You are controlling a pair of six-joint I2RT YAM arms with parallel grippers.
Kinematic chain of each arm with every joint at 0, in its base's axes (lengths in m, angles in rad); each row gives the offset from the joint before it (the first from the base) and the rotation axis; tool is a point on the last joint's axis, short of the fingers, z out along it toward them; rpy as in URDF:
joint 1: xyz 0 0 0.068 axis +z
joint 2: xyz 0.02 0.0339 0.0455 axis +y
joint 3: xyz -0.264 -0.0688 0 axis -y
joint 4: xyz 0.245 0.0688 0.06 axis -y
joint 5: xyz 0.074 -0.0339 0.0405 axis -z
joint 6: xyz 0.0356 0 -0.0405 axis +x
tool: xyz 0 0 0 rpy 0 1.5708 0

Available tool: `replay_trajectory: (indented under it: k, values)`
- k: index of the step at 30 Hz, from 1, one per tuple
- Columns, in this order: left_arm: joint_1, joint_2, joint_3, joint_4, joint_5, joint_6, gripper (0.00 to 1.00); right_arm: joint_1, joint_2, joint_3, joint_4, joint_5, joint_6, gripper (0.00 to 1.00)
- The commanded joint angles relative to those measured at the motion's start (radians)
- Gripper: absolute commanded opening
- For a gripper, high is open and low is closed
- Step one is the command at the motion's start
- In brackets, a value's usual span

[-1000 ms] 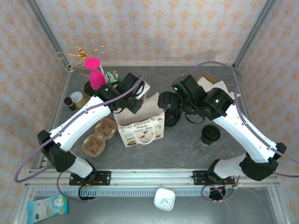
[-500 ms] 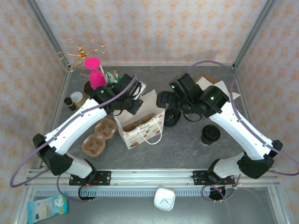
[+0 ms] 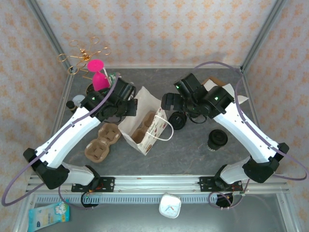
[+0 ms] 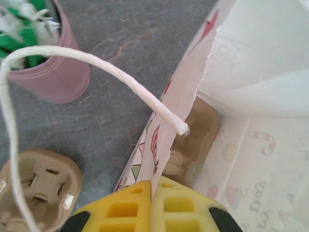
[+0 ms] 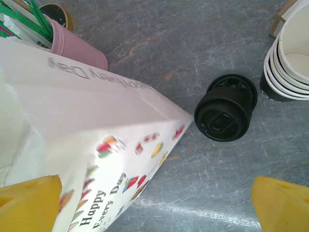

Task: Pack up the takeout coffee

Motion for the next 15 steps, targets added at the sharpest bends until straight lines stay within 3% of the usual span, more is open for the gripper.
replay_trajectory:
  k: [1,10,12,15]
  values:
    - [0.023,-0.019,-0.009,-0.068,-0.061,-0.173,0.0,-0.013,0.013,0.033,-0.036,-0.003,-0.016,1.0]
    - [0.06,-0.052,-0.043,-0.051,-0.007,-0.286,0.0,-0.018,0.023,0.023,-0.033,-0.018,-0.034,1.0]
    - [0.06,-0.054,-0.037,-0.072,-0.058,-0.296,0.0,-0.019,0.02,0.013,-0.03,-0.011,-0.034,1.0]
    - [0.063,-0.052,-0.039,-0.061,-0.051,-0.297,0.07,-0.021,0.023,0.017,-0.035,-0.006,-0.034,1.0]
